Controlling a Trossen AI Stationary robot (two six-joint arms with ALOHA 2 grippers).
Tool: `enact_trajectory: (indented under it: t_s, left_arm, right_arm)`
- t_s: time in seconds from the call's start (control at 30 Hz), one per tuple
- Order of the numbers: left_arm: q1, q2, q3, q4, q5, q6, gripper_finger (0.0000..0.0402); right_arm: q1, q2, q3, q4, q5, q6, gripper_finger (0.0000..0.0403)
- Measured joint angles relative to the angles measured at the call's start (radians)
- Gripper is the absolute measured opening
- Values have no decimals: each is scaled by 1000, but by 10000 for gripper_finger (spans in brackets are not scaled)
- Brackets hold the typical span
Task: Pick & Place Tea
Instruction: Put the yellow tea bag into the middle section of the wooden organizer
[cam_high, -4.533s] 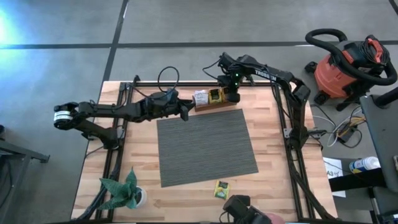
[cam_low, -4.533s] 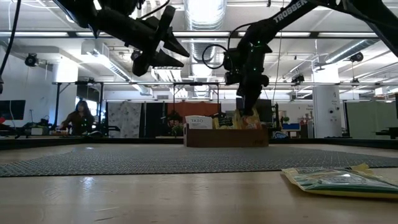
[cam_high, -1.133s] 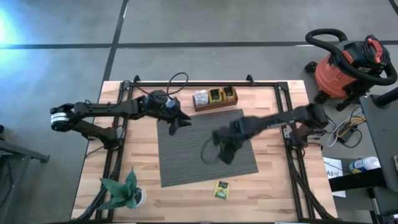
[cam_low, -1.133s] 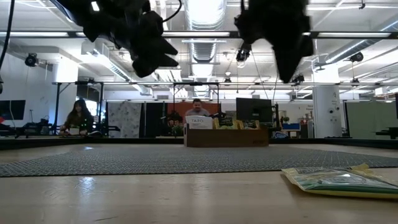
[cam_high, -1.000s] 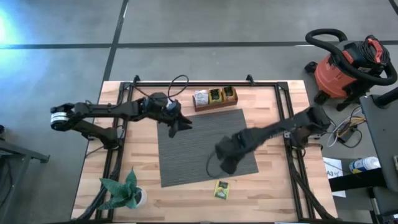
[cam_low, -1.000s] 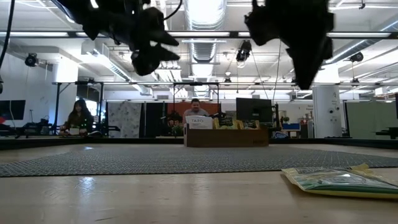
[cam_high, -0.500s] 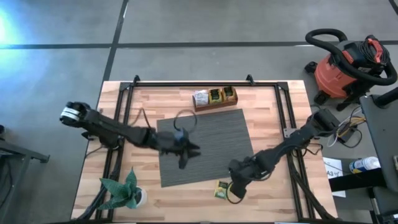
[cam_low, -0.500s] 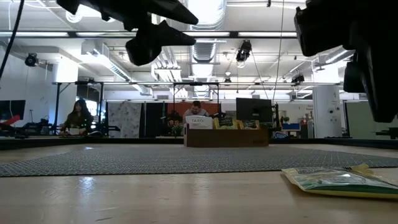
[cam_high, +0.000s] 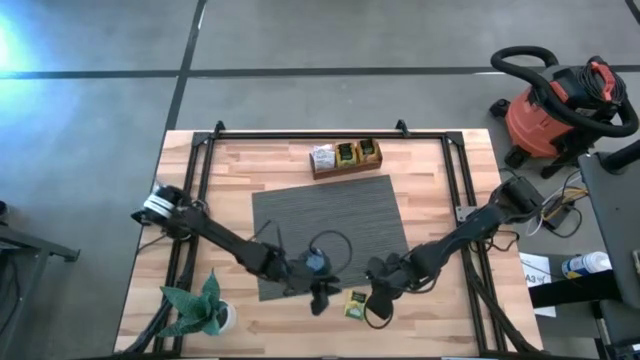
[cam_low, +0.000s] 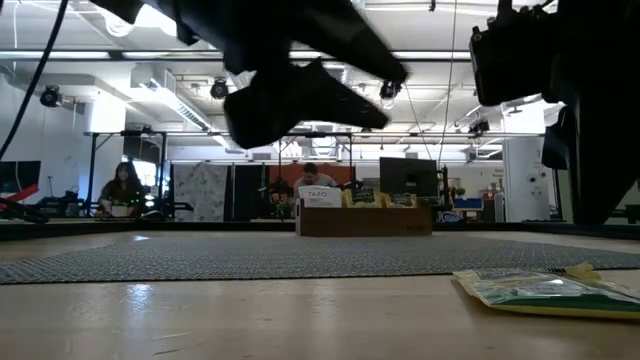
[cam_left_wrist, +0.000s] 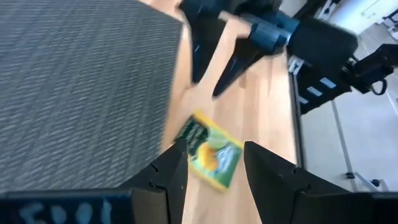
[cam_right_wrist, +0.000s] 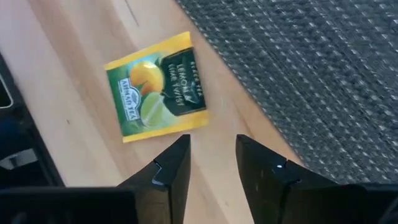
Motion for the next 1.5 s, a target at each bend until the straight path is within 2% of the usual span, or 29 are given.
enact_trajectory:
  t_s: [0.17, 0.33, 0.5, 1.0, 1.23, 1.5]
  left_arm:
    - [-18, 101, 117, 2, 11, 5, 151]
    - [-27, 199, 220, -29, 75, 29, 151]
    - [-40, 291, 284, -72, 87, 20, 151]
    - [-42, 338, 299, -91, 106, -27, 151]
    - [-42, 382, 301, -75, 99, -51, 151]
    - [-42, 384, 301, -92, 82, -45, 151]
  right_arm:
    - [20, 23, -7, 70, 6, 4, 135]
    - [28, 24, -24, 84, 100, 17, 131]
    - [28, 24, -29, 88, 103, 33, 128]
    - [27, 26, -58, 105, 103, 107, 138]
    - [27, 26, -121, 254, 104, 162, 139]
    - [27, 26, -131, 265, 93, 167, 135]
